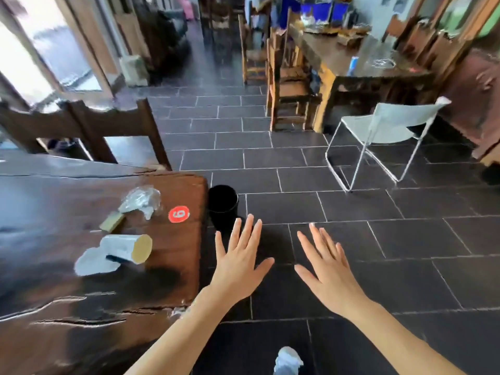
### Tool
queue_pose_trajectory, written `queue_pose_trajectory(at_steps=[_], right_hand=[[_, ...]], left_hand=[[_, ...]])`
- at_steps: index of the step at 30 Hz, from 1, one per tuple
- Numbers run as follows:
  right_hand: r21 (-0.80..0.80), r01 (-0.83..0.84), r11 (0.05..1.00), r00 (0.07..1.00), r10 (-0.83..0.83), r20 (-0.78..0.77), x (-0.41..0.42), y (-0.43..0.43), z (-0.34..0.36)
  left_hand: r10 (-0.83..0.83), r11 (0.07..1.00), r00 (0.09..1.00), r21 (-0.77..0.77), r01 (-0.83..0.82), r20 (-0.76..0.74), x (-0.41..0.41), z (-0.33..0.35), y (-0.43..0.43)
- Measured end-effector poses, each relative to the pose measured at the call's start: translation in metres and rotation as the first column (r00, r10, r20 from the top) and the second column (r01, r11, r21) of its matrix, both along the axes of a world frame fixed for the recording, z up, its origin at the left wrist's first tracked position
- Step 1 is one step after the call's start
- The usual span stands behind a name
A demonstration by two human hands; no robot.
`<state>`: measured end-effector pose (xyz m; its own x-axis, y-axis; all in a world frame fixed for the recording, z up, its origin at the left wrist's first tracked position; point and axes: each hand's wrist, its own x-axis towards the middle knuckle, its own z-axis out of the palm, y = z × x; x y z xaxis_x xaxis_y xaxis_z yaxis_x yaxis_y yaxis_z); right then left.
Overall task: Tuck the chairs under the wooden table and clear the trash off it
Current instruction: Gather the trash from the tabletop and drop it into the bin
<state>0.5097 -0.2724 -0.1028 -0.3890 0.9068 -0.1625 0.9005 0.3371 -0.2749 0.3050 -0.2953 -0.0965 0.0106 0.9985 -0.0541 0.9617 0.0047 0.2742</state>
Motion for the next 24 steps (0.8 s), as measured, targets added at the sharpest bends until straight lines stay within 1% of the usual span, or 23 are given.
queue_pose_trajectory(at_steps=[2, 5, 8, 12, 14, 17, 21, 24], right_hand=[[-0.005, -0.105, 0.994, 0.994, 0.105, -0.019, -0.015, 0.049, 0.001], [-0.024, -0.266, 0.964, 0.963, 0.264, -0.05, -0.051, 0.102, 0.002], [-0.03, -0.411, 0.911, 0.906, 0.404, -0.123, -0.089, 0.133, 0.0], [-0.039, -0.516, 0.856, 0.845, 0.501, -0.186, -0.137, 0.166, 0.003], [-0.04, -0.552, 0.833, 0.823, 0.536, -0.189, -0.159, 0.182, 0.002], [-0.04, -0.606, 0.794, 0.79, 0.595, -0.149, -0.191, 0.211, -0.006], [-0.053, -0.661, 0.749, 0.749, 0.654, -0.108, -0.245, 0.263, -0.017], [-0.074, -0.667, 0.742, 0.745, 0.663, -0.067, -0.296, 0.303, -0.025]], left_hand=[[0.121, 0.992, 0.993, -0.025, -0.121, -0.004, -0.014, 0.0, 0.02], [0.308, 0.949, 0.951, -0.074, -0.306, 0.017, -0.036, 0.002, 0.034], [0.471, 0.878, 0.881, -0.122, -0.463, 0.049, -0.061, -0.004, 0.035], [0.631, 0.772, 0.772, -0.162, -0.615, 0.076, -0.1, -0.011, 0.042], [0.686, 0.725, 0.721, -0.172, -0.667, 0.094, -0.118, -0.017, 0.051], [0.734, 0.678, 0.669, -0.172, -0.715, 0.113, -0.144, -0.028, 0.075], [0.786, 0.618, 0.597, -0.191, -0.763, 0.161, -0.191, -0.051, 0.124], [0.841, 0.538, 0.504, -0.204, -0.818, 0.199, -0.238, -0.075, 0.163]])
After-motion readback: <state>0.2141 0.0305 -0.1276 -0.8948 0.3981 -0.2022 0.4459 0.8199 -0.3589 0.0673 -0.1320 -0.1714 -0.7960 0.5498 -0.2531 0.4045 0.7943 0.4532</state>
